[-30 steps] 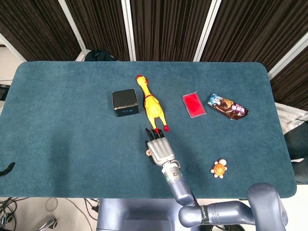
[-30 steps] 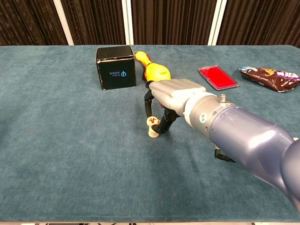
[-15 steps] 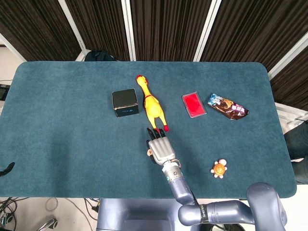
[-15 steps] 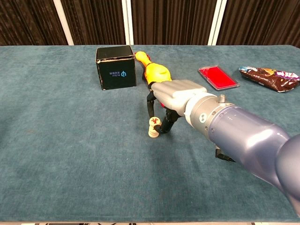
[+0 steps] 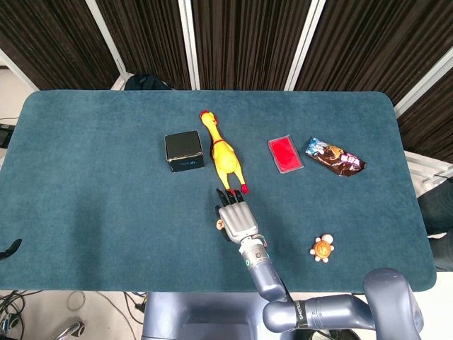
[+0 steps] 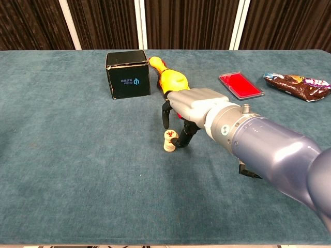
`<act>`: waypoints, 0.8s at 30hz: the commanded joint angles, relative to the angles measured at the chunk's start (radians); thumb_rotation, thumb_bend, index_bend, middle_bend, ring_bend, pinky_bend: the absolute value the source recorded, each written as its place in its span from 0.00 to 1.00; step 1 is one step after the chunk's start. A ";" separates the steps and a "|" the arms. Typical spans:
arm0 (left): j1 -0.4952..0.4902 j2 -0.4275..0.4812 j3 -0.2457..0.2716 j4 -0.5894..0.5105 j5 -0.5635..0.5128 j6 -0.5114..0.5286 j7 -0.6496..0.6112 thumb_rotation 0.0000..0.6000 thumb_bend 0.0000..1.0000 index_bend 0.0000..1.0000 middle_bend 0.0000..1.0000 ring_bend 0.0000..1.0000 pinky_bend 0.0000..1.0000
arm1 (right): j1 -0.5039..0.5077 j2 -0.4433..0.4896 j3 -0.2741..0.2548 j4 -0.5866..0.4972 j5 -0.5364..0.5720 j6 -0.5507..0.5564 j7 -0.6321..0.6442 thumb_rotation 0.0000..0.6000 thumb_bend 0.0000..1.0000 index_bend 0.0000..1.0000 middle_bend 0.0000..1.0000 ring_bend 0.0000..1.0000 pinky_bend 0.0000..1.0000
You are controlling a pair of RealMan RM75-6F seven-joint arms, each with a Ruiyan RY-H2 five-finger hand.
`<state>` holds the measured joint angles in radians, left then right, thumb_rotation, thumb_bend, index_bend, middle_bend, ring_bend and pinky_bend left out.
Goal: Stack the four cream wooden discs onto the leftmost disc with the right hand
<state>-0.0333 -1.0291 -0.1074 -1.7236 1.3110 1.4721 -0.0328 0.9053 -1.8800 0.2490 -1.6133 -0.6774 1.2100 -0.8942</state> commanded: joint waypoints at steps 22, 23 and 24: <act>0.001 -0.001 0.001 -0.001 0.004 0.003 0.002 1.00 0.17 0.13 0.00 0.00 0.13 | -0.238 0.441 -0.052 -0.337 -0.254 0.220 0.209 1.00 0.42 0.23 0.00 0.00 0.00; 0.001 -0.002 0.001 -0.001 0.003 0.003 0.004 1.00 0.17 0.13 0.00 0.00 0.13 | -0.270 0.483 -0.069 -0.350 -0.277 0.233 0.246 1.00 0.42 0.22 0.00 0.00 0.00; 0.000 -0.002 0.001 -0.002 0.002 0.003 0.005 1.00 0.17 0.13 0.00 0.00 0.13 | -0.308 0.526 -0.092 -0.358 -0.304 0.253 0.282 1.00 0.42 0.21 0.00 0.00 0.00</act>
<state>-0.0328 -1.0311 -0.1064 -1.7252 1.3137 1.4749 -0.0279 0.6902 -1.4578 0.2053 -1.9201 -0.9024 1.4016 -0.7081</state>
